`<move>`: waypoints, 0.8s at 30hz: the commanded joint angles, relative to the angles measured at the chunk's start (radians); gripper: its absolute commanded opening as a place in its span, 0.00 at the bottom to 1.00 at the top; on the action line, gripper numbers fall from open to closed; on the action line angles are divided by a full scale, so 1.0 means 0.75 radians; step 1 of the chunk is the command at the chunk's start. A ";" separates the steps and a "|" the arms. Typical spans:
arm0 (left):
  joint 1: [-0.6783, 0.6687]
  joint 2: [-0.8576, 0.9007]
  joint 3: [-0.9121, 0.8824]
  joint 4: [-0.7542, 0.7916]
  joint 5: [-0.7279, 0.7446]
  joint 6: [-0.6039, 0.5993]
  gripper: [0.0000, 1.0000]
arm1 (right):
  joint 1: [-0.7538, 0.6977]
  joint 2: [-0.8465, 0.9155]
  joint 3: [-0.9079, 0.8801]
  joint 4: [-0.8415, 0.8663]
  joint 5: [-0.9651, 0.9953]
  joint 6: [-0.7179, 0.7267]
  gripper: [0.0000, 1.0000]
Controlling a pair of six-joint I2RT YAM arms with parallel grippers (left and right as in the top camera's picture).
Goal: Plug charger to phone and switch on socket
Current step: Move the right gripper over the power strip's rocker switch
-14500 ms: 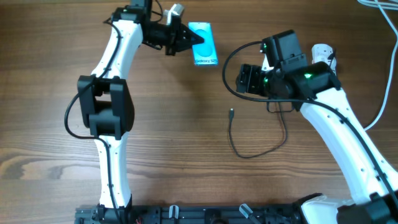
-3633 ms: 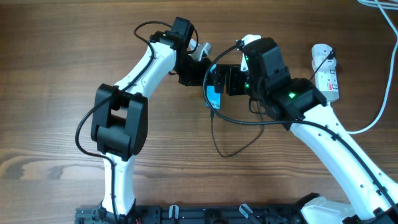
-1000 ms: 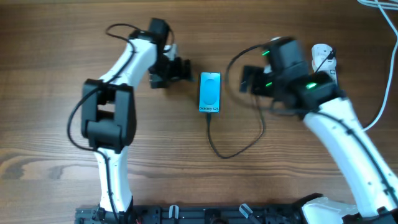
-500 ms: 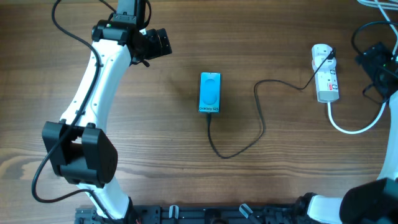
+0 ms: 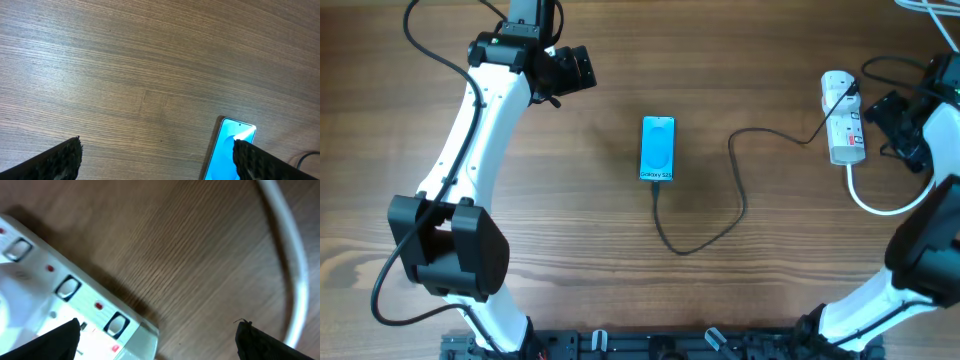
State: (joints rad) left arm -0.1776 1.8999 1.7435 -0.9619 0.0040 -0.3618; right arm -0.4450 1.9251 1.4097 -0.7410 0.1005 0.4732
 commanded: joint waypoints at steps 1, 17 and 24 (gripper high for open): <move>-0.005 0.013 -0.006 0.000 -0.022 -0.017 1.00 | -0.041 0.061 -0.012 0.042 -0.104 -0.035 1.00; -0.005 0.013 -0.006 0.000 -0.021 -0.018 1.00 | -0.054 0.109 -0.013 0.250 -0.171 0.082 1.00; -0.005 0.013 -0.006 0.000 -0.022 -0.018 1.00 | -0.044 0.109 -0.015 0.250 -0.171 0.020 1.00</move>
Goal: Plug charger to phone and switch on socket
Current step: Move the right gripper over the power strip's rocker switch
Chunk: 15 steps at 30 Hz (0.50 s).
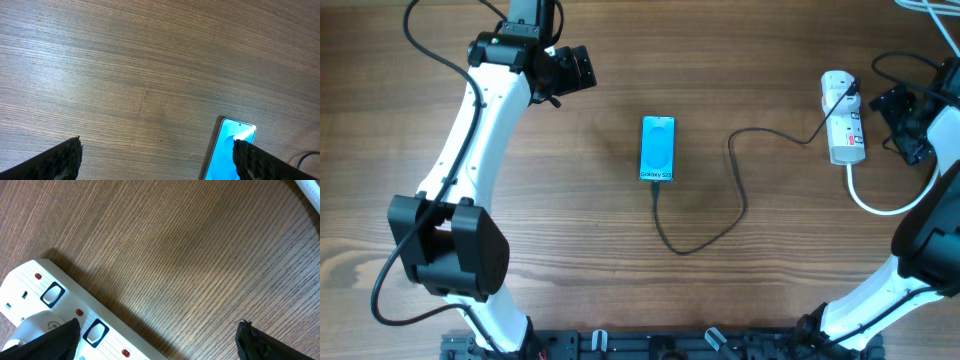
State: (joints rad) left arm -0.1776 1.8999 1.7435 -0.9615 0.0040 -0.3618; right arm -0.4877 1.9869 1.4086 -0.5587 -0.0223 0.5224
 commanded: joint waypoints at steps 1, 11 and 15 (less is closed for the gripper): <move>-0.005 0.013 -0.006 -0.001 -0.021 -0.018 1.00 | 0.016 0.027 -0.014 0.005 -0.008 -0.062 1.00; -0.005 0.013 -0.006 -0.001 -0.022 -0.018 1.00 | 0.018 0.055 -0.014 -0.009 -0.008 -0.036 1.00; -0.005 0.012 -0.006 -0.001 -0.022 -0.018 1.00 | 0.024 0.124 -0.014 -0.011 -0.041 -0.034 1.00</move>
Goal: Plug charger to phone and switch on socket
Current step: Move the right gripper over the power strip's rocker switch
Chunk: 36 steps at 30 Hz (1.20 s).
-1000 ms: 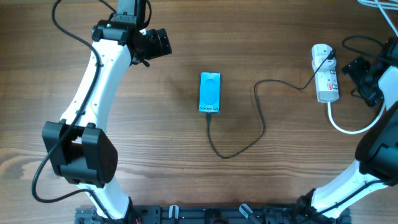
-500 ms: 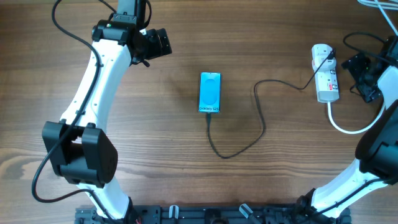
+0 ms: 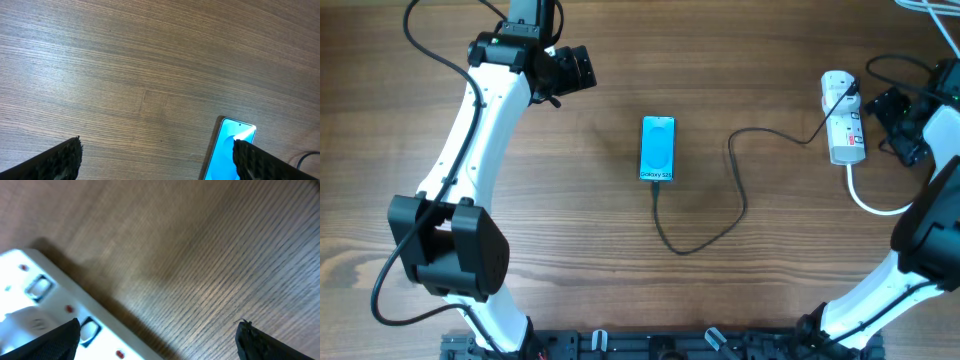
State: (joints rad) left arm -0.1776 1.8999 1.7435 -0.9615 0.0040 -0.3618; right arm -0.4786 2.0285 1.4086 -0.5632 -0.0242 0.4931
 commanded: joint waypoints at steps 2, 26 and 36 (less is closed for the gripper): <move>-0.005 0.013 -0.006 -0.001 -0.022 -0.018 1.00 | 0.013 0.080 -0.014 -0.005 -0.054 0.006 1.00; -0.005 0.013 -0.006 -0.001 -0.022 -0.018 1.00 | 0.014 0.081 -0.014 -0.028 -0.167 -0.038 1.00; -0.005 0.012 -0.006 -0.001 -0.022 -0.017 1.00 | 0.058 0.081 -0.014 -0.030 -0.169 -0.069 1.00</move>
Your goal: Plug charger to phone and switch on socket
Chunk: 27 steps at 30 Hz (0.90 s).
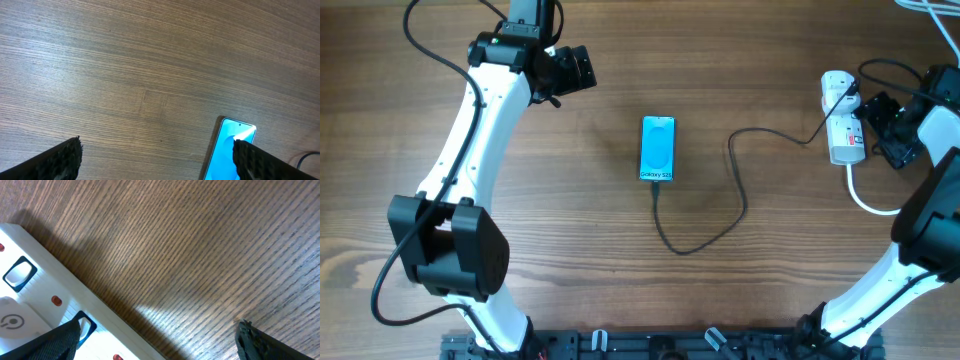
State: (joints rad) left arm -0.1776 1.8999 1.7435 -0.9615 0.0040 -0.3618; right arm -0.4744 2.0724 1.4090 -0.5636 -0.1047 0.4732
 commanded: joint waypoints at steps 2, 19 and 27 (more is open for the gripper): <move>-0.005 0.013 -0.006 -0.001 -0.022 -0.017 1.00 | 0.056 0.022 -0.014 -0.032 -0.062 -0.043 1.00; -0.005 0.013 -0.006 -0.001 -0.022 -0.018 1.00 | -0.033 -0.284 -0.010 -0.432 0.085 0.068 1.00; -0.005 0.013 -0.006 -0.001 -0.022 -0.017 1.00 | -0.001 -0.575 -0.015 -0.703 0.088 0.066 1.00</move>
State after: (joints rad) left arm -0.1776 1.8999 1.7435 -0.9619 0.0040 -0.3618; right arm -0.4984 1.7168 1.4071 -1.0603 -0.0586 0.5125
